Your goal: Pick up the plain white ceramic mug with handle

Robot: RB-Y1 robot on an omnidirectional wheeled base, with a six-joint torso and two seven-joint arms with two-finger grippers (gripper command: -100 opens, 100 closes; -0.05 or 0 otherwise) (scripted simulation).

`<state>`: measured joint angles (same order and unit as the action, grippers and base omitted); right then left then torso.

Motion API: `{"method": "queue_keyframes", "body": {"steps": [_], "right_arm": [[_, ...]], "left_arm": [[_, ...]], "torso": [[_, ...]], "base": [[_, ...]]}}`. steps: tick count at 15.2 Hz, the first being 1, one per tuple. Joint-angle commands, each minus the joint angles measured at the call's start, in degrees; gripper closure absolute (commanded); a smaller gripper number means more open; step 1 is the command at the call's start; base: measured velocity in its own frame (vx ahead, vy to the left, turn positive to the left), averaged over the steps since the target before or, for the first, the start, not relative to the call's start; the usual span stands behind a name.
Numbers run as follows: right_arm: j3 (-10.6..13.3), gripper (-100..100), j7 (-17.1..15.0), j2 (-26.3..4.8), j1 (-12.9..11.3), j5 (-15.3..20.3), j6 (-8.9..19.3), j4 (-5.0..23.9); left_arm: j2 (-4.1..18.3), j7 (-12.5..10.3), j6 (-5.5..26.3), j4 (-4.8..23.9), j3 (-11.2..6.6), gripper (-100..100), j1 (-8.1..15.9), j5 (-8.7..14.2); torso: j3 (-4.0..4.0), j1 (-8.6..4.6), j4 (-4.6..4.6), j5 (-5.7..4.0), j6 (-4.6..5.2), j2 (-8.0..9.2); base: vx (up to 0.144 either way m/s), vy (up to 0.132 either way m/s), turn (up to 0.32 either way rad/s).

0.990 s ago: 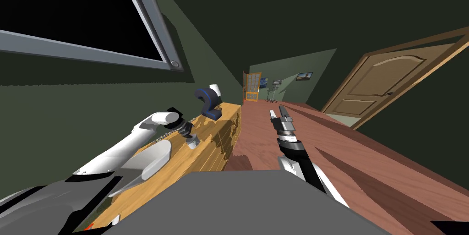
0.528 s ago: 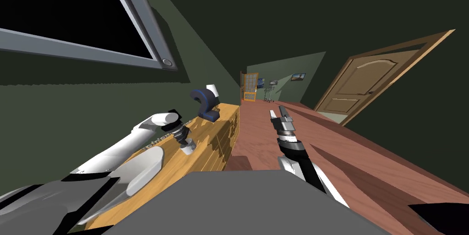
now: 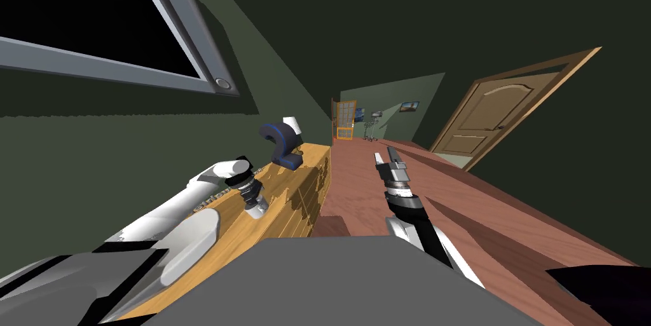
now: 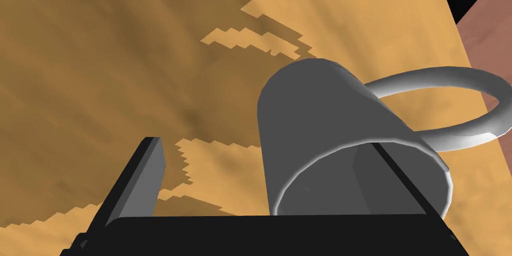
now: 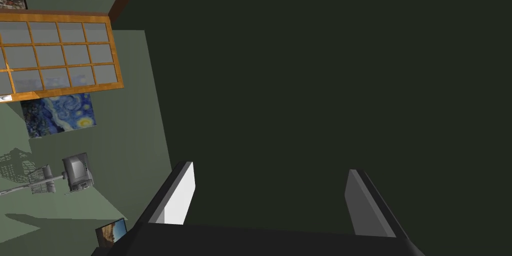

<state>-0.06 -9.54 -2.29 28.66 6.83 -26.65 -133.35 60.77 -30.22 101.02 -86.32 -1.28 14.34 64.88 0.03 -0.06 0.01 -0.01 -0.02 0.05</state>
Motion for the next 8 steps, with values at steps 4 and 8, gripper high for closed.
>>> {"method": "queue_keyframes", "body": {"steps": [4, 8], "right_arm": [[0.0, 0, 0.0, 0.0, 0.0, 0.0, 0.0, 0.0], [0.0, 0, 0.0, 0.0, 0.0, 0.0, 0.0, 0.0]], "left_arm": [[0.0, 0.0, 0.0, 0.0, -0.02, 100, 0.0, 0.0], [0.9, -0.5, 1.1, -0.7, -0.31, 100, 0.7, 1.0]], "torso": [[-0.06, 0.03, -0.04, 0.01, 0.02, -0.09], [-0.11, 0.04, -0.06, -0.03, -0.06, -0.18]], "base": [[-0.001, -0.001, 0.000], [0.012, 0.004, 0.028]]}}
